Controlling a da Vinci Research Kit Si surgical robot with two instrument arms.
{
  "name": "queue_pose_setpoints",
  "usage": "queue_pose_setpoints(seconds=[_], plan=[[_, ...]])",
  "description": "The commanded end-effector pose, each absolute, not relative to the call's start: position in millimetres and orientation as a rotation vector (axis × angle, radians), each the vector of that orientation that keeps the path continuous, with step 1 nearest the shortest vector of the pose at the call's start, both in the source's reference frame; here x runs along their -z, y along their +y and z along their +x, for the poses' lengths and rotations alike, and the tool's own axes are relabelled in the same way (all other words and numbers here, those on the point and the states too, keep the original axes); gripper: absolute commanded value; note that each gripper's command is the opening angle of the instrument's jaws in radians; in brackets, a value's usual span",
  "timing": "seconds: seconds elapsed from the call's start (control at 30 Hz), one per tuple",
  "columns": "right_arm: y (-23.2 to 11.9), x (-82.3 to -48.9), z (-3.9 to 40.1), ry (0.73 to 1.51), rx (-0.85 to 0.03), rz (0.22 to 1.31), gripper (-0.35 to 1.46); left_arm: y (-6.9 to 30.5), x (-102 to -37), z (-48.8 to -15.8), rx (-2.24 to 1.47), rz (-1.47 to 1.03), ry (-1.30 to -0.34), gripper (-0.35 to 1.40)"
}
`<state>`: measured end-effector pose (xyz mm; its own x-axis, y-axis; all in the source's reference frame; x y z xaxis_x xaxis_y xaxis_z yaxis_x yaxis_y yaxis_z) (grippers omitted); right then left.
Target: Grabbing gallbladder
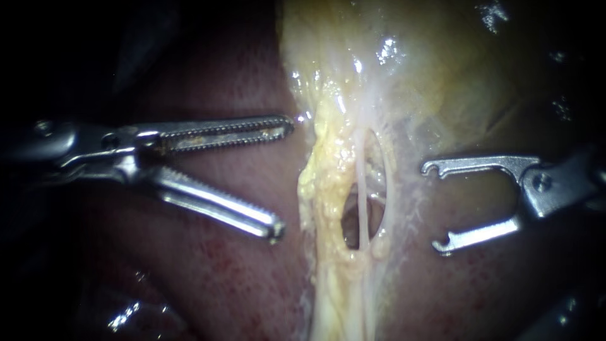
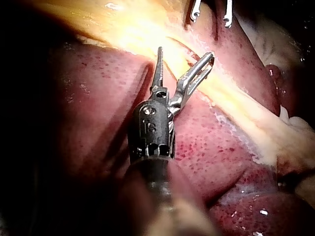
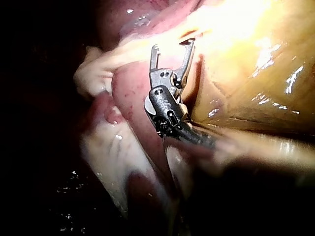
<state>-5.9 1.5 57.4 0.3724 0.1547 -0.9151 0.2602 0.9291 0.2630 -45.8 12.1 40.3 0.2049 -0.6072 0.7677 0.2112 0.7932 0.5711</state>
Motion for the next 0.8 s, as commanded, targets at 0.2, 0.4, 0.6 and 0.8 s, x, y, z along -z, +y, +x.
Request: queue_pose_setpoints(seconds=[0.2,0.4,0.6,0.8], plan=[[1.5,-57.4,-6.0,1.196,0.070,0.397,0.59,12.2,-41.2,-47.3,0.673,0.397,-1.181,0.39],[1.4,-57.4,-6.0,1.196,0.070,0.397,0.59,12.0,-42.3,-48.3,0.724,0.396,-1.132,0.37],[1.4,-57.4,-6.1,1.197,0.071,0.397,0.59,12.4,-43.1,-48.5,0.742,0.394,-1.103,0.37],[1.4,-57.4,-6.1,1.195,0.066,0.401,0.59,12.3,-43.8,-48.3,0.764,0.385,-1.072,0.37]])
